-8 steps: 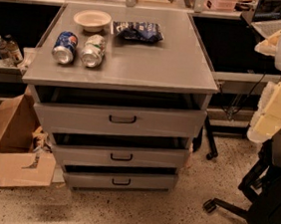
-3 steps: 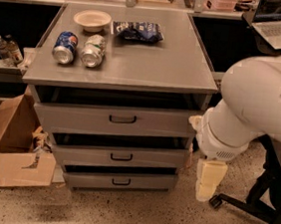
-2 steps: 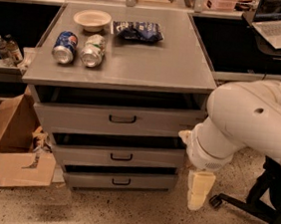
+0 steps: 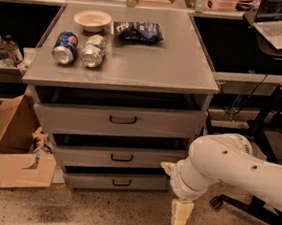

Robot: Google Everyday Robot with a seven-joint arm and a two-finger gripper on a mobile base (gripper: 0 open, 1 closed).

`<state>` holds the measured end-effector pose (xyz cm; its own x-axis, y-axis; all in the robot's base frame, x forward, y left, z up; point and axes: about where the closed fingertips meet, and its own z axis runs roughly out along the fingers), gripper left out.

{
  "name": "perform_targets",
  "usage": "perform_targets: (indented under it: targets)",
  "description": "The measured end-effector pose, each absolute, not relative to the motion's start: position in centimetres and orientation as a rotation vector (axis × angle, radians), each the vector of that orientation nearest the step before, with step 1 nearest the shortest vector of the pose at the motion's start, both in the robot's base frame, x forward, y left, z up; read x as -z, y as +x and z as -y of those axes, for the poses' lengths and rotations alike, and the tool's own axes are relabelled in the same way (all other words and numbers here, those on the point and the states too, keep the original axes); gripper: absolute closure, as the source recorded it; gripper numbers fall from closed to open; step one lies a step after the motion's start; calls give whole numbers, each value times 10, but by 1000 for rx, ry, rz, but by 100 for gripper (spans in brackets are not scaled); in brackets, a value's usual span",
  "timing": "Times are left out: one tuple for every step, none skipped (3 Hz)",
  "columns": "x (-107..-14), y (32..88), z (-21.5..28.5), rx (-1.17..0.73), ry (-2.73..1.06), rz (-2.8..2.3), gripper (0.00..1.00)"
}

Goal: Open bottom drawer

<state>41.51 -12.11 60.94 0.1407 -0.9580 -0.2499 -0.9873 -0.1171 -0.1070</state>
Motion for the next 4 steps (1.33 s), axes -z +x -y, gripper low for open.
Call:
perform_targets:
  targets:
    - [-603, 418, 120, -185, -2179, -1887, 0]
    - [-549, 438, 105, -189, -2241, -1760, 0]
    - [-495, 454, 90, -216, -2216, -1654, 0]
    - [-449, 460, 78, -228, -2171, -1617, 0]
